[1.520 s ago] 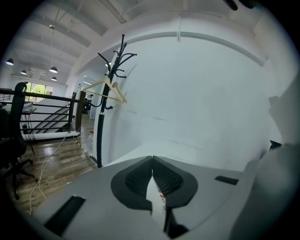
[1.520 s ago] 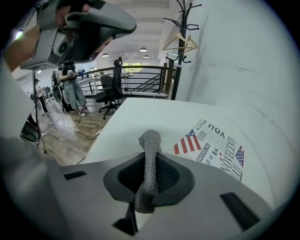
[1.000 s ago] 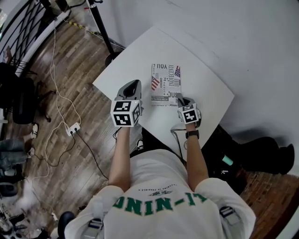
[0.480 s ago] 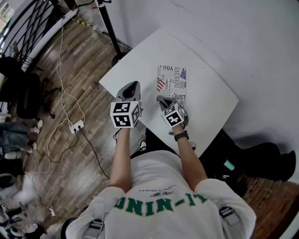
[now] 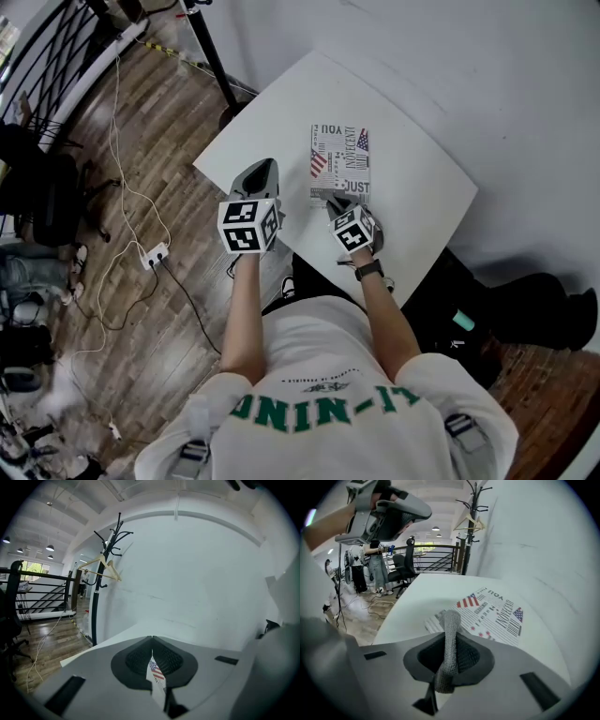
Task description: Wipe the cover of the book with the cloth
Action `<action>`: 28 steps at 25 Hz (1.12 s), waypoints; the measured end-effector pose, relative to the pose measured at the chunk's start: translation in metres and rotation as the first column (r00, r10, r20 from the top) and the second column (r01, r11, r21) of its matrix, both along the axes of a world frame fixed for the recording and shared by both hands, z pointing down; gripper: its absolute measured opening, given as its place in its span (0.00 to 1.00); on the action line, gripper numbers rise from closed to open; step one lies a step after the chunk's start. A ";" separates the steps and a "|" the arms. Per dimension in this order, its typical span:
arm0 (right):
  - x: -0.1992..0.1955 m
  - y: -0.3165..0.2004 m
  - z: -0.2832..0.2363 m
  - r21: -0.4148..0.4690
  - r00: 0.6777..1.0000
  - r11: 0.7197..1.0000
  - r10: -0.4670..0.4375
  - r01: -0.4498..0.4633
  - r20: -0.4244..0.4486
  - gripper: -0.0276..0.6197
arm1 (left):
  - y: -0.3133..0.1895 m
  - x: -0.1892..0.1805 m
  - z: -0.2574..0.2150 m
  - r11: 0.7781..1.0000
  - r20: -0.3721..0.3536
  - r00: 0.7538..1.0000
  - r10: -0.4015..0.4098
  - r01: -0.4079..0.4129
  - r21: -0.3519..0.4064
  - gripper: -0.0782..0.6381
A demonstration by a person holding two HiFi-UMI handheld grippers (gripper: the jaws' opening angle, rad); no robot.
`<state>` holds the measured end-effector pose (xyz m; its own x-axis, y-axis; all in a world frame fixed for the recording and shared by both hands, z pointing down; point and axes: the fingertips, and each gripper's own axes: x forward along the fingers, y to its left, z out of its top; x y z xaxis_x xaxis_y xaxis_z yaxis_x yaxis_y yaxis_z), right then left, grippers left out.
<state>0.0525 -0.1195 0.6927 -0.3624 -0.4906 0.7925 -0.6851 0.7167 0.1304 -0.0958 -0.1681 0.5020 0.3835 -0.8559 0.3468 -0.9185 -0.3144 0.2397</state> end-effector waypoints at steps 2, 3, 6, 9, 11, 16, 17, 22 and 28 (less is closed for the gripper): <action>0.037 -0.001 0.001 0.005 0.997 0.997 0.078 -0.078 -0.006 0.11 | -0.002 0.012 -0.001 1.000 -0.002 1.000 0.025 -0.025 0.005 0.13; 0.056 0.000 0.001 0.009 0.993 0.993 0.121 -0.121 -0.008 0.11 | -0.002 0.018 -0.001 0.999 -0.003 0.999 0.039 -0.039 0.006 0.13; 0.098 0.001 0.000 0.033 0.976 0.976 0.216 -0.215 -0.008 0.11 | -0.001 0.031 -0.002 0.997 -0.003 0.997 0.071 -0.071 0.010 0.13; 0.112 -0.001 0.000 0.045 0.965 0.964 0.263 -0.263 0.000 0.11 | -0.001 0.037 -0.002 0.996 -0.003 0.996 0.087 -0.087 0.009 0.13; 0.113 -0.001 0.002 0.046 0.958 0.956 0.288 -0.288 0.007 0.11 | 0.001 0.039 0.000 0.996 -0.003 0.996 0.089 -0.089 0.007 0.13; 0.115 -0.012 -0.010 0.024 0.903 0.912 0.401 -0.409 0.153 0.10 | 0.005 0.037 -0.005 0.996 0.004 0.996 0.085 -0.086 0.013 0.13; 0.113 -0.016 -0.023 0.040 0.894 0.906 0.407 -0.421 0.189 0.10 | 0.006 0.036 -0.008 0.996 0.005 0.996 0.083 -0.084 0.017 0.13; 0.093 -0.032 -0.119 0.200 0.873 0.876 0.363 -0.439 0.324 0.10 | 0.011 0.031 -0.033 0.996 0.005 0.997 0.073 -0.073 0.057 0.13; 0.069 -0.024 -0.238 0.377 0.835 0.797 0.268 -0.472 0.480 0.10 | 0.019 0.034 -0.078 0.983 0.045 0.997 0.068 -0.075 0.168 0.13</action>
<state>0.1211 -0.1437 0.4545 -0.2943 -0.9172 0.2687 -0.9474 0.3170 0.0443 -0.0615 -0.1490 0.4240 0.4349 -0.8744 0.2151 -0.8998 -0.4127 0.1416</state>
